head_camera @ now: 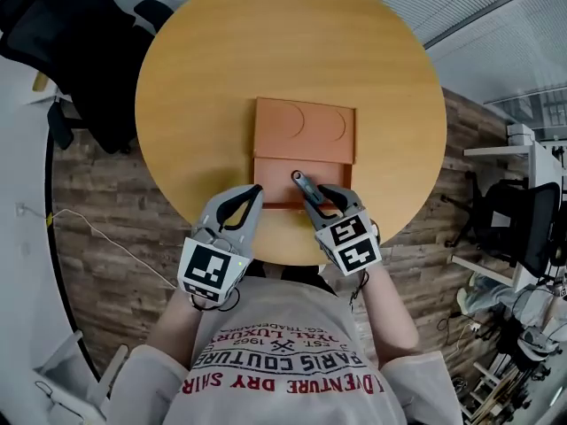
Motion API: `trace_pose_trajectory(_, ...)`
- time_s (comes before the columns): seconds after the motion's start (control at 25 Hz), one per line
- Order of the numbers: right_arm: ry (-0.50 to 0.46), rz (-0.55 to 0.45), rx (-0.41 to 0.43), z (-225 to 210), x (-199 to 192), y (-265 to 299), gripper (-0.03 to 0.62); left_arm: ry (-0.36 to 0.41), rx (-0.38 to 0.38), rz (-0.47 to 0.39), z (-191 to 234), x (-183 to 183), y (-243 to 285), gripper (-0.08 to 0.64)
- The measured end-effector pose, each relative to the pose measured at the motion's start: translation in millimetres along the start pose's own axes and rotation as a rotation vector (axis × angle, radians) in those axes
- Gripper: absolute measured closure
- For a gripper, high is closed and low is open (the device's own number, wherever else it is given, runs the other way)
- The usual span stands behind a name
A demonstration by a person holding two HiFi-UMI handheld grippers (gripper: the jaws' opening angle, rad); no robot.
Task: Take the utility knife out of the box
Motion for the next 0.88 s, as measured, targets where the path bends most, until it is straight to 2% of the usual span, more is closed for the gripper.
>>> trace_pose_trajectory(0.16, -0.007, 0.13, 0.001, -8, -17, 29, 0.396, 0.05, -0.014, 0.04, 4, -14, 6, 0.566)
trace_pose_trajectory(0.24, -0.015, 0.189, 0.004, -10, -23, 42, 0.396, 0.061, -0.015, 0.052, 9, -19, 8, 0.566)
trace_pose_trajectory(0.48, -0.076, 0.345, 0.035, -16, -36, 71, 0.4, 0.003, -0.017, 0.068, 25, -27, 12, 0.566)
trace_pose_trajectory(0.6, -0.097, 0.419, 0.054, -16, -43, 81, 0.38, -0.046, -0.019, 0.075, 31, -32, 14, 0.566)
trace_pose_trajectory(0.88, -0.101, 0.472, 0.033, -18, -46, 88, 0.403, -0.057, -0.013, 0.086, 42, -34, 18, 0.566)
Point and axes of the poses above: the fingertips, and each gripper's own axes: y forward along the fingers, z to its left, x out of its top, the point moved 2 cm from there along -y, backward along the fingers, and after that the axes turned 3 degrees about -z, right-handed, at the moved point
